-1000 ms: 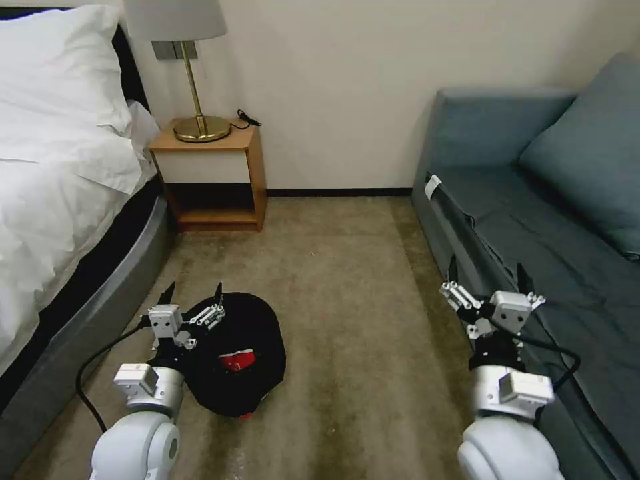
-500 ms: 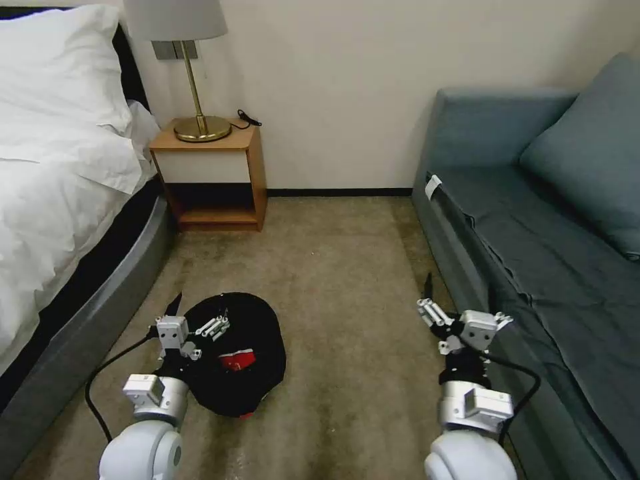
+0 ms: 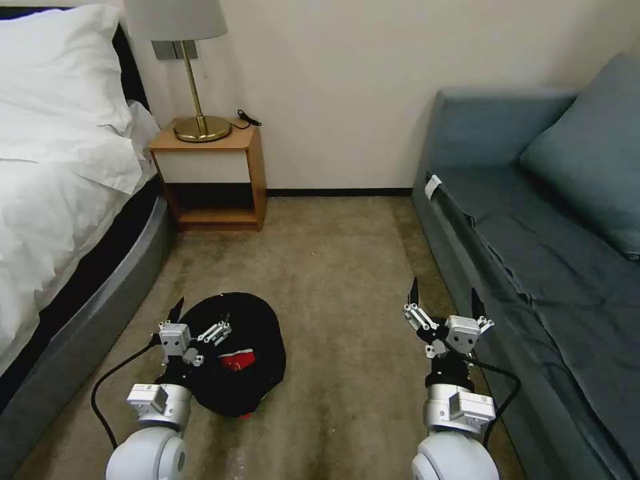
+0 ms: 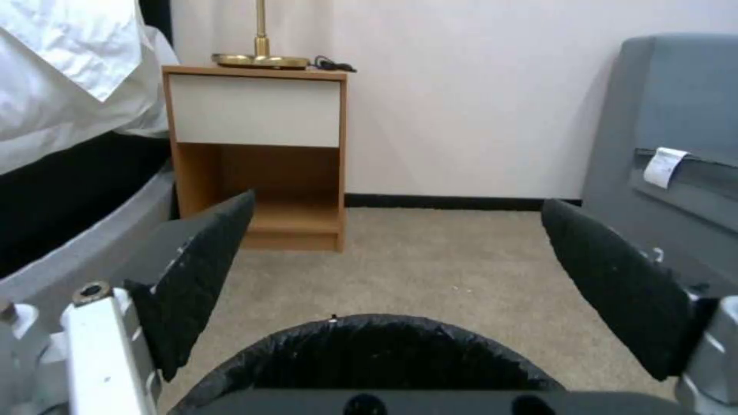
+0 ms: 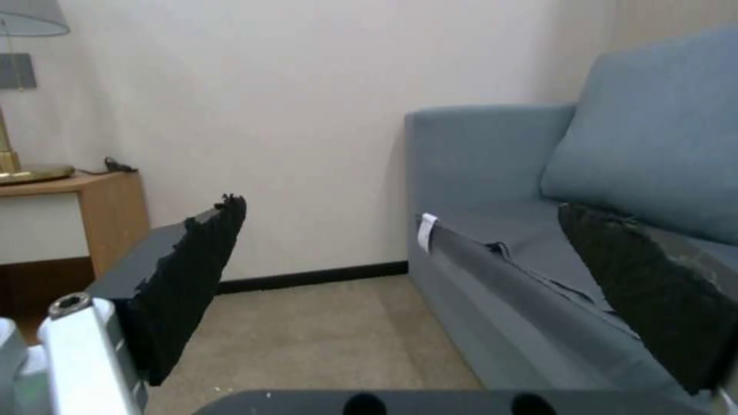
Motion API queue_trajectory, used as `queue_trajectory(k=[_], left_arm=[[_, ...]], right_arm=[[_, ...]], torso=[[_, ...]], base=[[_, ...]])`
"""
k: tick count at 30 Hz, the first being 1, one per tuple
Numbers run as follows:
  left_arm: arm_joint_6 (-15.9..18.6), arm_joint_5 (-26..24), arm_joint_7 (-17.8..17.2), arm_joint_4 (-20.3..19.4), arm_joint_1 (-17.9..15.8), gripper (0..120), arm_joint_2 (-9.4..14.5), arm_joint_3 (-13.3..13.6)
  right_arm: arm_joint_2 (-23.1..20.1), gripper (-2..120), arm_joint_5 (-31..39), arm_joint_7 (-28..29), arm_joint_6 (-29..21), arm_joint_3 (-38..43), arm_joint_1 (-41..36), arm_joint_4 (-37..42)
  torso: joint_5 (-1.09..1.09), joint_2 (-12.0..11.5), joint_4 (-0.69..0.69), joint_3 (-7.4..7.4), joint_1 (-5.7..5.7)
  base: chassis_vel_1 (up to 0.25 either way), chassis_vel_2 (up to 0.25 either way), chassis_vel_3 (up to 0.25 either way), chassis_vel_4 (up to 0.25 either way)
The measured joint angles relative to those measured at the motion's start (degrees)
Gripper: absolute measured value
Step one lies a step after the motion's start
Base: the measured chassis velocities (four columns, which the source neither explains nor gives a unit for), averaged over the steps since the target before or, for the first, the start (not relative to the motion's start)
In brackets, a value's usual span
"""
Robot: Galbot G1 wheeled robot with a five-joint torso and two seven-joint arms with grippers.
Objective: Pick up the trash bin, then pick up the garbage on the floor and place it into the trash bin.
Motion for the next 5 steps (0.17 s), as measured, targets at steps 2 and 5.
queue_trajectory(k=[2, 5], left_arm=[[0.0, 0.0, 0.0, 0.0, 0.0, 100, 0.0, 0.0], [0.0, 0.0, 0.0, 0.0, 0.0, 100, 0.0, 0.0]], right_arm=[[0.0, 100, 0.0, 0.0, 0.0, 0.0, 0.0, 0.0], [0.0, 100, 0.0, 0.0, 0.0, 0.0, 0.0, 0.0]], torso=[[0.0, 0.0, 0.0, 0.0, 0.0], [0.0, 0.0, 0.0, 0.0, 0.0]], base=[[0.0, 0.0, 0.0, 0.0], [0.0, 0.0, 0.0, 0.0]])
